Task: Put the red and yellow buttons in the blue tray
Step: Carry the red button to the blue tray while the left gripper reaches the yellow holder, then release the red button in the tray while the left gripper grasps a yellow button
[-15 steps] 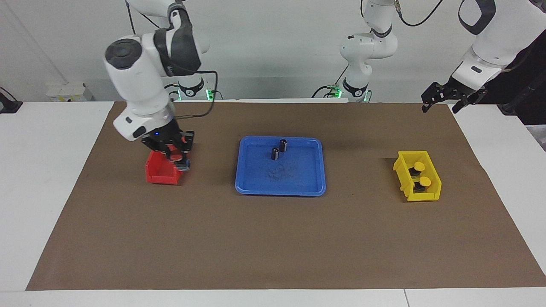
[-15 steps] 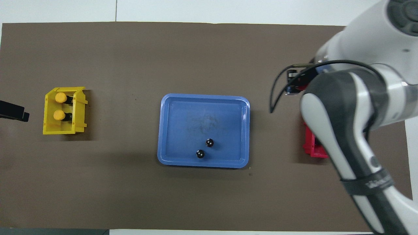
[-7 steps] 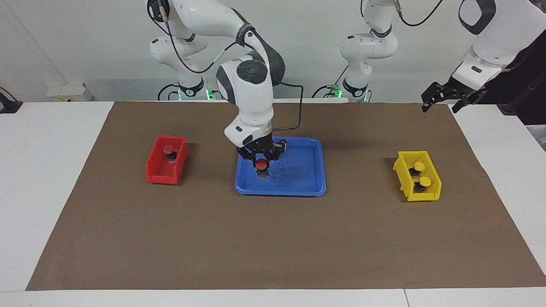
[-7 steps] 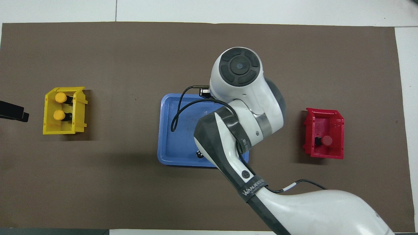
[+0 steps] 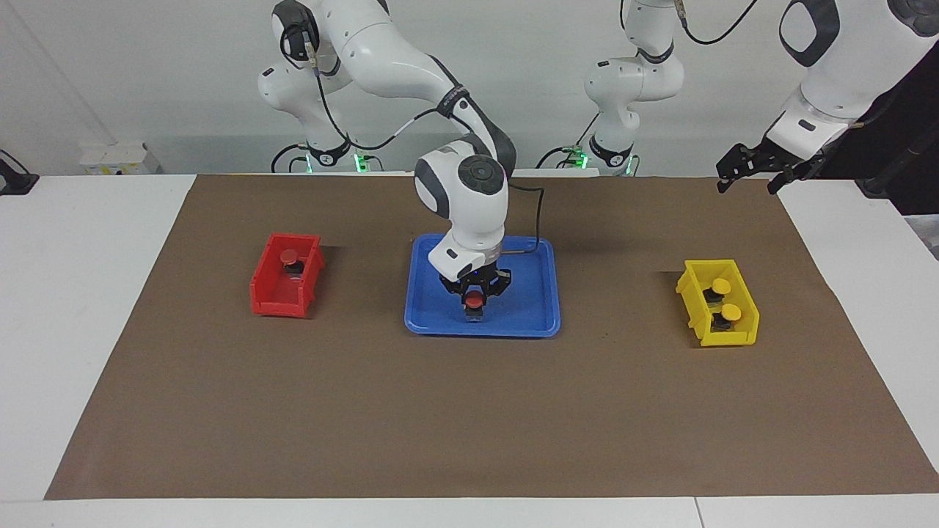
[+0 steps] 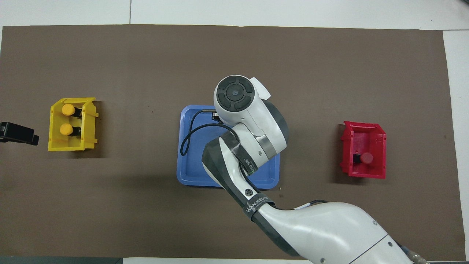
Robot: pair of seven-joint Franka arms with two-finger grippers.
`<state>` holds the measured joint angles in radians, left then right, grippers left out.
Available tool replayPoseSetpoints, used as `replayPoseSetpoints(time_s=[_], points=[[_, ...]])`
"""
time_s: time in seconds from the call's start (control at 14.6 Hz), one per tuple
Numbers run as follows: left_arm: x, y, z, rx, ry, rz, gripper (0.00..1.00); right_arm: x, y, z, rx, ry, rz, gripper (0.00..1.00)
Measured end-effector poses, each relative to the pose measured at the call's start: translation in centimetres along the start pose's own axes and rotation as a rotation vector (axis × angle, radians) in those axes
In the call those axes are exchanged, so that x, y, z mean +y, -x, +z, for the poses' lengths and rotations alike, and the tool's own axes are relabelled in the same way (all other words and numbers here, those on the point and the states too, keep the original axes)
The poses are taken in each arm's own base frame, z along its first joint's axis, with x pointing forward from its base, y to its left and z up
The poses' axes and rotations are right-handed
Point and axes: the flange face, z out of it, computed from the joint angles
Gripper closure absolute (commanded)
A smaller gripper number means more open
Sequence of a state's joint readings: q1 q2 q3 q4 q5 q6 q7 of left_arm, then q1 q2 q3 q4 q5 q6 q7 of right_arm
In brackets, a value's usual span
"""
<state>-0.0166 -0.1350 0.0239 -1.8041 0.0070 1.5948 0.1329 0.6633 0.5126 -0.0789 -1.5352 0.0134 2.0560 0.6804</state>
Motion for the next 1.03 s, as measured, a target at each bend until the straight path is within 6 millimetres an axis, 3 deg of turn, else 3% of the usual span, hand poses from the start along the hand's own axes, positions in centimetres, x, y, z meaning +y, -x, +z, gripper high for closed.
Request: replayPoseSetpoints(time_s=[0.07, 0.14, 0.27, 0.34, 0.41, 0.55, 0.68, 0.82, 0.96, 1.03], points=[[-0.2, -0.3, 0.8, 0.032, -0.004, -0.003, 0.12, 0.0, 0.2, 0.2, -0.006, 0.004, -0.001, 0.73], [-0.4, -0.9, 2.1, 0.065, -0.008, -0.006, 0.15, -0.2, 0.5, 0.5, -0.011, 0.008, -0.004, 0.62], [-1.4, -2.5, 5.6, 0.107, -0.014, -0.019, 0.21, -0.6, 1.2, 1.0, -0.020, 0.015, -0.005, 0.18], [-2.0, -3.7, 7.4, 0.120, -0.017, -0.028, 0.22, -0.7, 1.3, 1.0, -0.020, 0.016, -0.002, 0.07], [-2.5, -5.0, 9.3, 0.131, -0.020, -0.033, 0.25, -0.5, 1.1, 0.6, -0.016, 0.015, 0.003, 0.00], [-3.3, -7.4, 13.2, 0.141, -0.023, -0.039, 0.28, 1.1, -0.6, -2.4, 0.023, -0.007, 0.035, 0.00], [-3.8, -8.9, 16.4, 0.137, -0.024, -0.044, 0.30, 6.5, -3.1, -8.5, 0.042, -0.021, 0.066, 0.00], [-4.2, -9.6, 18.0, 0.139, -0.026, -0.048, 0.30, 15.8, -4.2, -15.1, -0.011, 0.000, 0.022, 0.03], [-4.3, -9.8, 18.7, 0.132, -0.025, -0.050, 0.30, 24.4, -3.5, -18.7, -0.070, 0.003, -0.031, 0.06], [-4.4, -10.0, 19.0, 0.135, -0.025, -0.050, 0.30, 27.4, -2.7, -18.6, -0.093, 0.000, -0.045, 0.06]])
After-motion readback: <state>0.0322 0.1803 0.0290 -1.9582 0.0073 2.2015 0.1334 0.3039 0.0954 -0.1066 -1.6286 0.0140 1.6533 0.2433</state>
